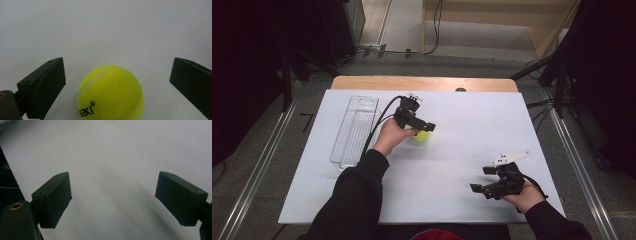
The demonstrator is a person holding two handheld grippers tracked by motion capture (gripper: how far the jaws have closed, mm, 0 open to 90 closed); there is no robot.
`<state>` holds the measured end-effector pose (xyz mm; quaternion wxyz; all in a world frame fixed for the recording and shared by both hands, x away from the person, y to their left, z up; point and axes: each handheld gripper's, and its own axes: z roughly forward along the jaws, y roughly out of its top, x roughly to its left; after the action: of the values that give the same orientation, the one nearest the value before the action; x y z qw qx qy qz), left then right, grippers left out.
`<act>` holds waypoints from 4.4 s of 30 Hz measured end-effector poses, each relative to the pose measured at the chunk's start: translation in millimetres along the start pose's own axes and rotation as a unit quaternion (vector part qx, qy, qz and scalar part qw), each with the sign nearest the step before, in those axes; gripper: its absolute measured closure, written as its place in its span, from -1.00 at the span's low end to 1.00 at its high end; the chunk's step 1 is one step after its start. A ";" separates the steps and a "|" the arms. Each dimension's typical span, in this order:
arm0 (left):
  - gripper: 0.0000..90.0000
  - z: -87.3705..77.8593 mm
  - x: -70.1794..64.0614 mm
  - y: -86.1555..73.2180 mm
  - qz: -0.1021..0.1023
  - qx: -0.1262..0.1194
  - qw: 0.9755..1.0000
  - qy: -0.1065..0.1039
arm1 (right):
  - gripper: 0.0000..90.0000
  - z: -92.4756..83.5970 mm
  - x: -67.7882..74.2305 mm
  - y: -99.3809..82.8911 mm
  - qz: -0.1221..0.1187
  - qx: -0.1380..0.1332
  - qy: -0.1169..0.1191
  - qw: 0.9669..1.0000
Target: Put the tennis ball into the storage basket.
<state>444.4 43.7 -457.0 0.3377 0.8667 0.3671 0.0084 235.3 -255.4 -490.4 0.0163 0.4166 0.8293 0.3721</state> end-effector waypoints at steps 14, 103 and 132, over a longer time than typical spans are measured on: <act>-0.99 10.6 4.0 -9.2 -0.007 0.016 1.000 0.000 | -0.74 0.6 0.4 0.7 -0.002 0.002 0.000 1.000; -0.41 1.9 4.5 -13.7 -0.015 0.041 0.999 -0.009 | -0.74 1.6 2.1 1.4 -0.006 0.004 0.004 1.000; -0.41 -36.4 -11.8 2.1 -0.008 0.043 0.998 -0.039 | -0.74 1.5 3.1 1.9 -0.005 0.003 0.006 1.000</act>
<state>427.6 56.1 -424.9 0.3140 0.8773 0.3601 -0.0442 235.1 -251.6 -489.4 0.0119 0.4105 0.8325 0.3719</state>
